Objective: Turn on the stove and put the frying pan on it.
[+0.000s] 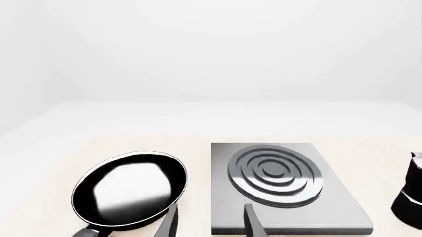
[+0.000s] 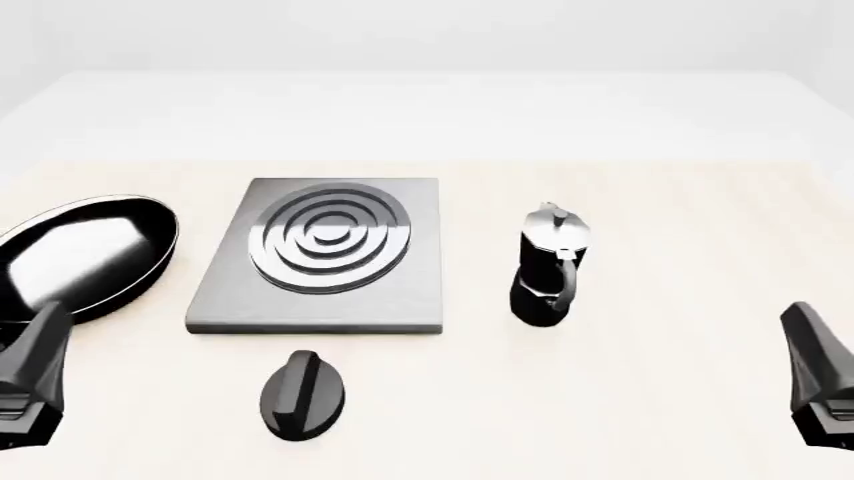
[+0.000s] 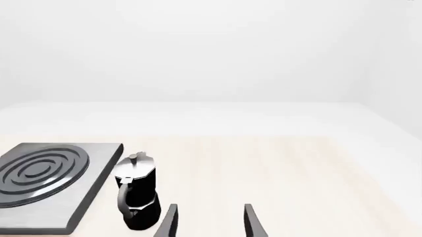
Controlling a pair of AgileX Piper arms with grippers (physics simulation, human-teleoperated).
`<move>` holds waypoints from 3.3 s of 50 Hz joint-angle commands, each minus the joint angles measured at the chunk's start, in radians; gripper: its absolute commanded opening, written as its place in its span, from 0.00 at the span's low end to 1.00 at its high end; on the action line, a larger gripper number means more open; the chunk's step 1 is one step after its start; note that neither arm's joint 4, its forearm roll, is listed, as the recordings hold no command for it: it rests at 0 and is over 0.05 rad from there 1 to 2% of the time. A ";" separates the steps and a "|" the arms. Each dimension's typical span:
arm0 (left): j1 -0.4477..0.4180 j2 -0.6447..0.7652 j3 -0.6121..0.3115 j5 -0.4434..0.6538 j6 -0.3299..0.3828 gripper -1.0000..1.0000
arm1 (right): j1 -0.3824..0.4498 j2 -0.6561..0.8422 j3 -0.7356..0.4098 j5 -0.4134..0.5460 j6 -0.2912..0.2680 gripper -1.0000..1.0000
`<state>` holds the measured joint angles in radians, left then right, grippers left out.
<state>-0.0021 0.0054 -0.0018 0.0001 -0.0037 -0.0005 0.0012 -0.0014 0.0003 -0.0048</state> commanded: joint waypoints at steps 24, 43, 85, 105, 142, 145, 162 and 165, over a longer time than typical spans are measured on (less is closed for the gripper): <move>-0.245 0.195 -0.138 0.202 0.059 1.00 | 0.034 -0.001 -0.001 0.017 -0.028 1.00; -0.442 0.319 -0.248 0.416 0.049 1.00 | 0.055 -0.001 -0.007 0.019 -0.033 1.00; -0.626 0.987 -0.057 -0.251 -0.059 1.00 | 0.068 -0.001 -0.001 0.022 -0.037 1.00; -0.628 1.253 -0.018 -0.531 -0.077 1.00 | 0.063 -0.001 -0.004 0.024 -0.038 1.00; -0.680 1.376 -0.050 -0.610 -0.093 1.00 | 0.052 -0.001 -0.002 0.027 -0.036 1.00; -0.700 1.376 -0.054 -0.609 -0.103 1.00 | 0.051 -0.001 -0.001 0.027 -0.038 1.00; -0.850 1.269 -0.112 -0.496 -0.136 1.00 | 0.044 -0.001 -0.005 0.030 -0.038 1.00; -0.867 1.233 -0.126 -0.455 -0.135 1.00 | 0.043 -0.001 -0.007 0.031 -0.038 1.00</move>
<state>-0.7901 1.3247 -0.0832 -0.5451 -0.1241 0.0457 0.0004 -0.0051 0.0300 -0.0425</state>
